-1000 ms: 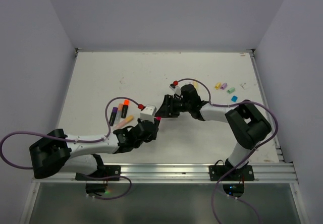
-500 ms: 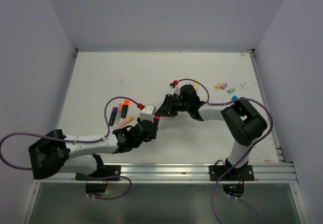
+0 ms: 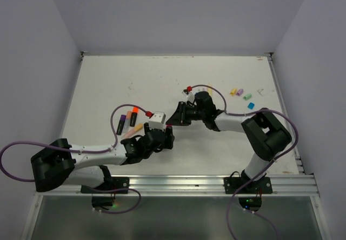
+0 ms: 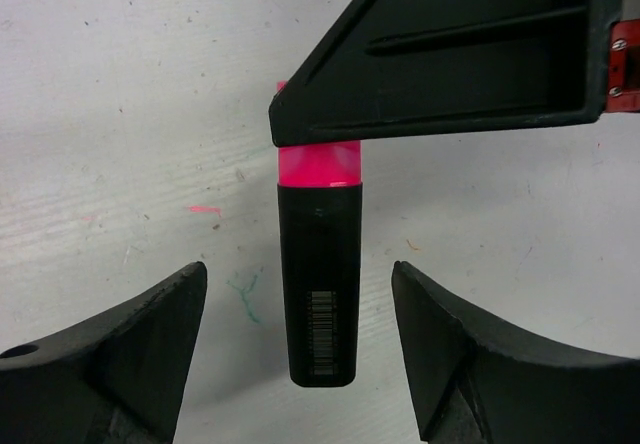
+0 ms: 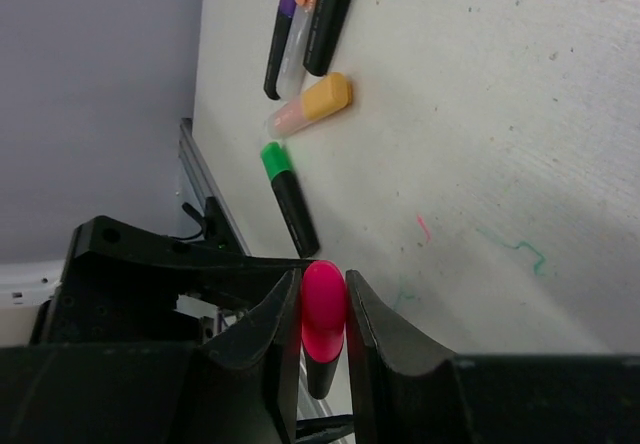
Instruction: Open the pen caps
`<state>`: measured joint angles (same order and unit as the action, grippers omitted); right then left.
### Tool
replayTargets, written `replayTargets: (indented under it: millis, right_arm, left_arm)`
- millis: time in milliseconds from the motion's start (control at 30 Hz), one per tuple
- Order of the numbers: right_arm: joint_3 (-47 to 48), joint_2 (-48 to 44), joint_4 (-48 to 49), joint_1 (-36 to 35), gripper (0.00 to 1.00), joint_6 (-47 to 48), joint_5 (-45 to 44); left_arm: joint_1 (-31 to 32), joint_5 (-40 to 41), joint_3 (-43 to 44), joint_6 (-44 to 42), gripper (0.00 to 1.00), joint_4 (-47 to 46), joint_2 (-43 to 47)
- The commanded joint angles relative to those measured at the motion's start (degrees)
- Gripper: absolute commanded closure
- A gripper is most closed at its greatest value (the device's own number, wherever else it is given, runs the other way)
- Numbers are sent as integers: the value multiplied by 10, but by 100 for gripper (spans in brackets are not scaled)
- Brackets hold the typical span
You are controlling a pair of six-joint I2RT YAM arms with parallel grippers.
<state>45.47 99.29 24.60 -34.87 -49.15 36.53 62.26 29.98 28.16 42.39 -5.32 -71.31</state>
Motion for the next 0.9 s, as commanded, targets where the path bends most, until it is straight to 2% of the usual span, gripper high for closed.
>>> replayTargets:
  millis: [0,100,167,200,233,367,400,533,633,867]
  right_arm:
    - [0,-44,8,-2,100,-13,-7]
    - [3,-60,1,-2,100,-15,-9]
    - [7,-66,-6,-2,100,-15,-9]
    - [6,-69,-6,-2,100,-14,-15]
    - [4,-73,-16,-1,100,-10,-23]
    - [8,-119,-85,19,100,49,-122]
    - [8,-125,-93,30,100,55,-142]
    - [0,-140,-69,102,100,35,-135]
    - [13,-120,-53,155,100,21,-110]
    - [42,-122,-81,233,100,17,-106]
  left_arm:
    - [-2,4,1,-2,23,-37,-14]
    - [-3,-13,4,-11,27,-54,-28]
    - [-2,-30,1,-21,59,-86,-27]
    - [-2,-50,-1,-34,92,-96,-26]
    - [-3,-61,-2,-40,100,-114,-24]
    - [-18,-126,-24,-65,100,-160,-11]
    - [-21,-149,-35,-64,100,-198,-3]
    - [-48,-214,-82,-50,100,-261,13]
    - [-53,-223,-87,-54,100,-281,11]
    - [-63,-261,-50,-75,100,-299,-34]
